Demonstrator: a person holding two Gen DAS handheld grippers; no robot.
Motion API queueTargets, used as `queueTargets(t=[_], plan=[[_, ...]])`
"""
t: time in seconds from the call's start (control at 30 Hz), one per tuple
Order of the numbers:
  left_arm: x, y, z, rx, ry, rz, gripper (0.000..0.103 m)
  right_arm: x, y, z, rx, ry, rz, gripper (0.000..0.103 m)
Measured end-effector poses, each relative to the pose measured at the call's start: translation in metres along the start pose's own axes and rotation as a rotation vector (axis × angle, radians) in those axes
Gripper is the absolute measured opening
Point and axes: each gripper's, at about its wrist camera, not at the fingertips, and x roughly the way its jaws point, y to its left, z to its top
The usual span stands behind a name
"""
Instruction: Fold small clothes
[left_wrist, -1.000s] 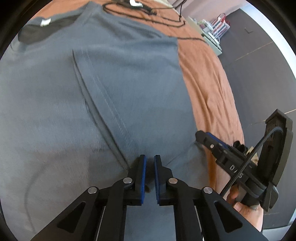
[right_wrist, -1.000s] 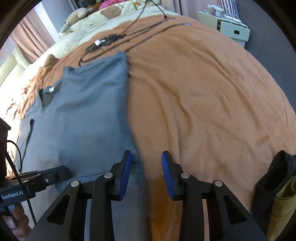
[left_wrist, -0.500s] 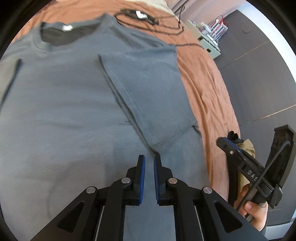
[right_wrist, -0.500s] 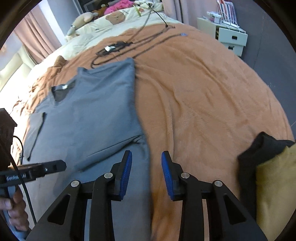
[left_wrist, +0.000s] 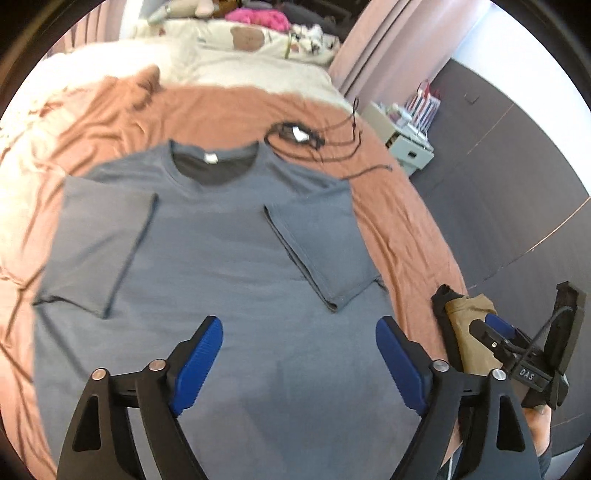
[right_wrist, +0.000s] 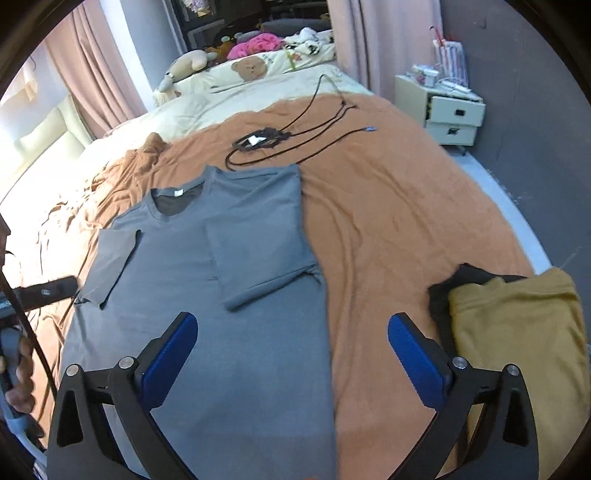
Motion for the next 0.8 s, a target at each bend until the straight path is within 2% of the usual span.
queueTargets(t=[0.23, 0.53, 0.8], plan=[[-0.066, 0.008, -0.016, 0.046, -0.098, 0.041, 0.099, -0.049, 0.019, -0.017, -0.034, -0.037, 0.007, 0.103], [-0.137, 0.027, -0.053, 0.041, -0.172, 0.063, 0.099, -0.101, 0.033, -0.046, -0.085, -0.101, 0.013, 0.103], [-0.194, 0.047, -0.092, -0.01, -0.234, 0.067, 0.099, -0.138, 0.038, -0.076, -0.11, -0.151, 0.037, 0.103]])
